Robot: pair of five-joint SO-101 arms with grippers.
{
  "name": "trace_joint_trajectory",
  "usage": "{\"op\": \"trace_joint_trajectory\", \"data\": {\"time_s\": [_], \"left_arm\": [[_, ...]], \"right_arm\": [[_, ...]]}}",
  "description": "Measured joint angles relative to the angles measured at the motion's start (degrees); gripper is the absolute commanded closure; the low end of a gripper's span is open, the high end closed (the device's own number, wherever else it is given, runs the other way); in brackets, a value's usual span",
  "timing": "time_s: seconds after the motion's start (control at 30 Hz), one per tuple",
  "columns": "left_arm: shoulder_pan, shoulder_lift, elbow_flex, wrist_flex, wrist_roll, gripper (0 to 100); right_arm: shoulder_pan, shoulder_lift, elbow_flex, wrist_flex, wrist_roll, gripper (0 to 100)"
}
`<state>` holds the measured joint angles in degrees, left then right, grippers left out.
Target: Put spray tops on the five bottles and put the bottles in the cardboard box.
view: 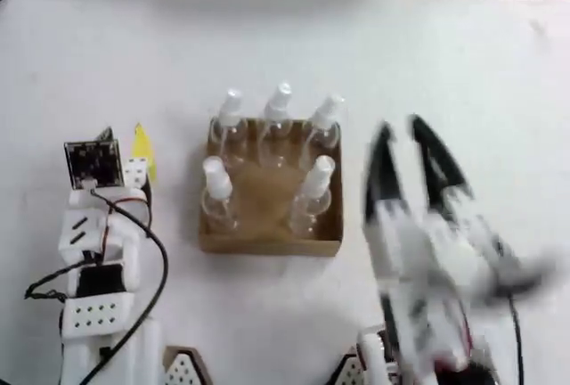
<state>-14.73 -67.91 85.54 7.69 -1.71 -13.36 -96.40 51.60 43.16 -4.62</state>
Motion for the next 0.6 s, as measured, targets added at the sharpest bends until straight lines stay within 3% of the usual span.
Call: {"op": "trace_joint_trajectory", "data": {"time_s": [0.2, 0.6], "left_arm": [[0.0, 0.0, 0.0, 0.0, 0.0, 85], [0.0, 0.0, 0.0, 0.0, 0.0, 85]], "right_arm": [[4.1, -6.4, -13.5, 10.5, 0.0, 89.6], [4.2, -6.5, -49.0, 41.8, 0.3, 89.6]]}}
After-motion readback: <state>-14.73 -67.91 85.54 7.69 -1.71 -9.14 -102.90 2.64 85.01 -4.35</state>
